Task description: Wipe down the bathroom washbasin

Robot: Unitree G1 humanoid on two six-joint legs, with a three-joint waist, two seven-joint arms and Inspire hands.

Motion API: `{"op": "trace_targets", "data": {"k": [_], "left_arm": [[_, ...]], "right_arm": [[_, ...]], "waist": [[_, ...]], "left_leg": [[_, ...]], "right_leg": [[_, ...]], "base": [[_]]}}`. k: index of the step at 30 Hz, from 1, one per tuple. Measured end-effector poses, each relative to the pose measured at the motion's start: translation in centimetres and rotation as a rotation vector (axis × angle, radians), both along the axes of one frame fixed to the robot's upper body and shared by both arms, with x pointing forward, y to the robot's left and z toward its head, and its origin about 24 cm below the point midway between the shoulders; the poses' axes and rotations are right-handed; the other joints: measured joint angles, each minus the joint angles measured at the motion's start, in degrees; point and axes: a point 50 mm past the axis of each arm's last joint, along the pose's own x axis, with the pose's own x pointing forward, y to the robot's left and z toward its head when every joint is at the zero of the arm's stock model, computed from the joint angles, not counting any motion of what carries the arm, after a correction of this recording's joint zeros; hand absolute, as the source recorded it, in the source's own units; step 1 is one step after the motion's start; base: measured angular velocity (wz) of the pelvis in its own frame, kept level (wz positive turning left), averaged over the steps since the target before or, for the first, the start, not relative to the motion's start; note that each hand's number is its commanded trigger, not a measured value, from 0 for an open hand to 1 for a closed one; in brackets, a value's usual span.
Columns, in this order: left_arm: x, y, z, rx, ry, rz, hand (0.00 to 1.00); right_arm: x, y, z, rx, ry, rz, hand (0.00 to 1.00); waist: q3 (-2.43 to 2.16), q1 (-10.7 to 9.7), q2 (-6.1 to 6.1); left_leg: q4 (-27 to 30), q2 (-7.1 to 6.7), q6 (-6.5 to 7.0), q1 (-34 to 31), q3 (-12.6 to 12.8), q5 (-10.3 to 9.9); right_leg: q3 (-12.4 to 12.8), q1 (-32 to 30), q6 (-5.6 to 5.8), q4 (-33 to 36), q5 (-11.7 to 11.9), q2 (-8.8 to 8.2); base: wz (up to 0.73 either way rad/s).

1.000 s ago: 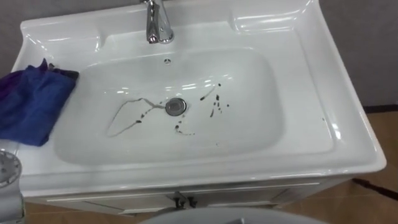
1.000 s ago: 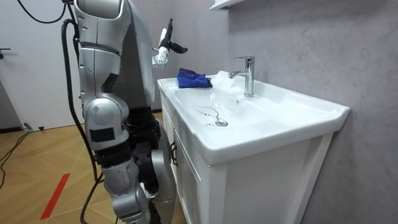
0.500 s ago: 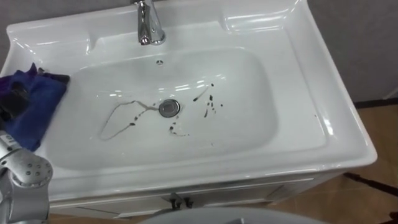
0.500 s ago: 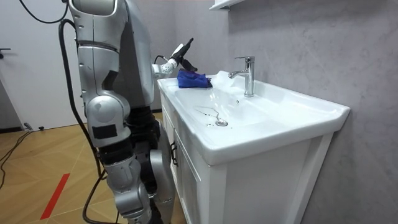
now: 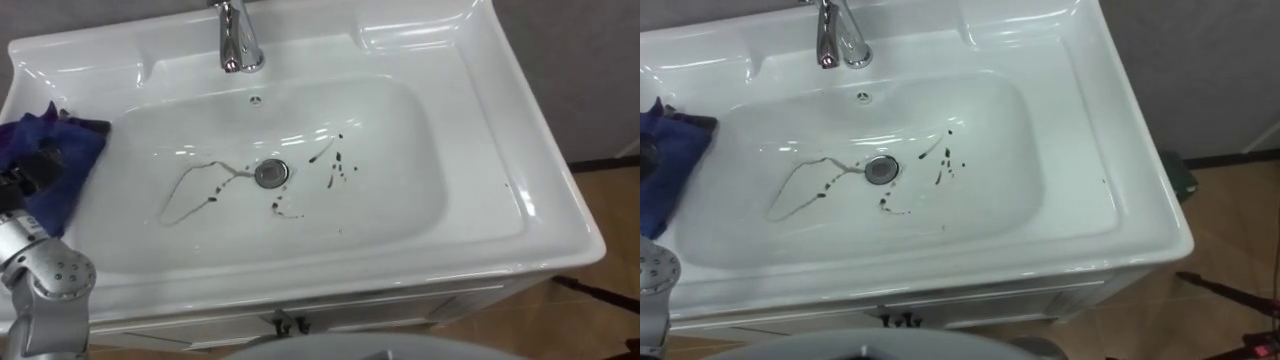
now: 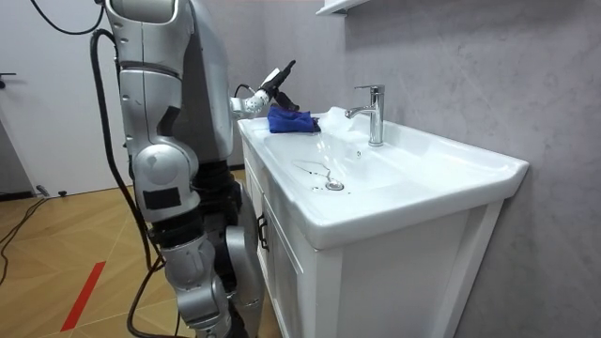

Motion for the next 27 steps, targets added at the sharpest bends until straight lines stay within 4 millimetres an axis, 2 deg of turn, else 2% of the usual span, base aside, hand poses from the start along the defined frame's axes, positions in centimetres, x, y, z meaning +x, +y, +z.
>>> {"op": "trace_targets", "data": {"k": [7, 20, 27], "left_arm": [[0.0, -0.1, -0.3, -0.005, 0.005, 0.005, 0.00], [-1.5, 0.2, -4.3, -0.093, 0.181, 0.084, 0.00], [-1.8, 0.3, -4.8, -0.125, 0.190, 0.104, 0.00]], "right_arm": [[0.2, 0.1, 0.0, -0.001, -0.003, 0.009, 0.00], [0.0, 0.3, -0.1, -0.008, 0.004, -0.002, 0.00], [-0.1, 0.5, -0.2, 0.000, 0.008, -0.028, 0.00]], "waist": [[0.01, -0.01, -0.27], [-0.12, -0.11, -1.57], [-0.19, 0.13, -1.85]], "left_leg": [[0.00, -0.14, -0.04, -0.21, -0.08, 0.03], [0.07, -0.08, -0.06, 0.04, -0.03, 0.03], [0.54, 0.16, -0.06, -0.23, -0.02, 0.03]], "right_leg": [[-0.19, -0.13, -0.01, -0.01, 0.02, -0.01], [-0.33, 0.19, -0.09, -0.11, 0.08, 0.00], [-0.21, 0.13, -0.13, -0.14, 0.12, 0.06]], "base": [[0.00], [0.00], [0.00]]}}
